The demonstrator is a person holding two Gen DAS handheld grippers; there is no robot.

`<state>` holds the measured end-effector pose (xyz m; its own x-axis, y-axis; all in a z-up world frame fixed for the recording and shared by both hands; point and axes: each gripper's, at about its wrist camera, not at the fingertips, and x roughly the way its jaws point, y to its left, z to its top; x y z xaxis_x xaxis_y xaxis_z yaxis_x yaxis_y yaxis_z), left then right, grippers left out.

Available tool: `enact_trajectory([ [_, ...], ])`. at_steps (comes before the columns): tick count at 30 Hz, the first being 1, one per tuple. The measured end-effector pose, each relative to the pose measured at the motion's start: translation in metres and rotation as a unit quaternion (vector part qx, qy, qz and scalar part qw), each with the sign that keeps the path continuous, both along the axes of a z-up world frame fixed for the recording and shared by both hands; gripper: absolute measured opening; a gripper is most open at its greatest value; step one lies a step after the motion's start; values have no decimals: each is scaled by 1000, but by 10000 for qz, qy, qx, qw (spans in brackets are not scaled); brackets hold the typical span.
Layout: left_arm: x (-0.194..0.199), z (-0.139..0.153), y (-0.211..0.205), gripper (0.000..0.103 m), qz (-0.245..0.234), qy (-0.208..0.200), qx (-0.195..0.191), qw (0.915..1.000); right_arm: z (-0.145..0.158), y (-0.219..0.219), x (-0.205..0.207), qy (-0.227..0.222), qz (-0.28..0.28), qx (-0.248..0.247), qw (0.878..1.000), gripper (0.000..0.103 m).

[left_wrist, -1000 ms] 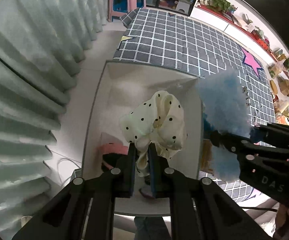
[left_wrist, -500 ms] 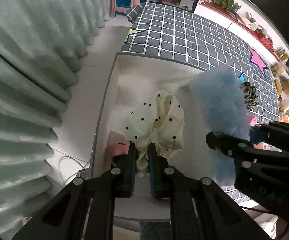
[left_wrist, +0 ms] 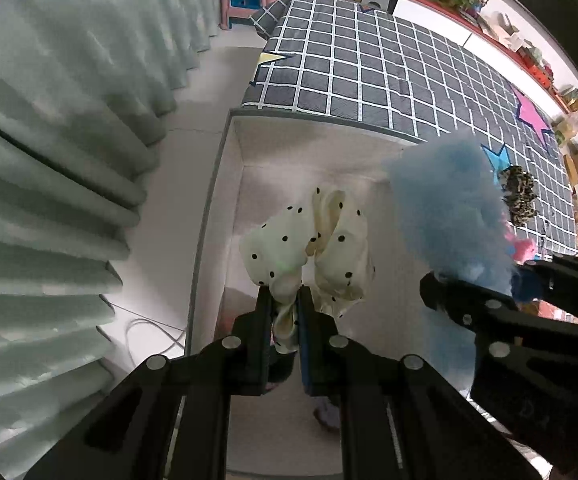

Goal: Organize soft objects
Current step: 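Lower the polka-dot scrunchie into the box and open the left tool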

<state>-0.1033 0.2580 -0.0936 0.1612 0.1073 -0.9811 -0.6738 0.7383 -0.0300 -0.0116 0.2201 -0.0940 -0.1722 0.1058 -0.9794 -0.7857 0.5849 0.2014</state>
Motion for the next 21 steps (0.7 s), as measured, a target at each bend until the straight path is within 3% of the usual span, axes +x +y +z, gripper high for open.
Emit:
enact_trajectory([
  [21, 24, -36, 18, 13, 43, 366, -91, 9993, -35, 11, 29, 204, -315, -256, 9990, 30],
])
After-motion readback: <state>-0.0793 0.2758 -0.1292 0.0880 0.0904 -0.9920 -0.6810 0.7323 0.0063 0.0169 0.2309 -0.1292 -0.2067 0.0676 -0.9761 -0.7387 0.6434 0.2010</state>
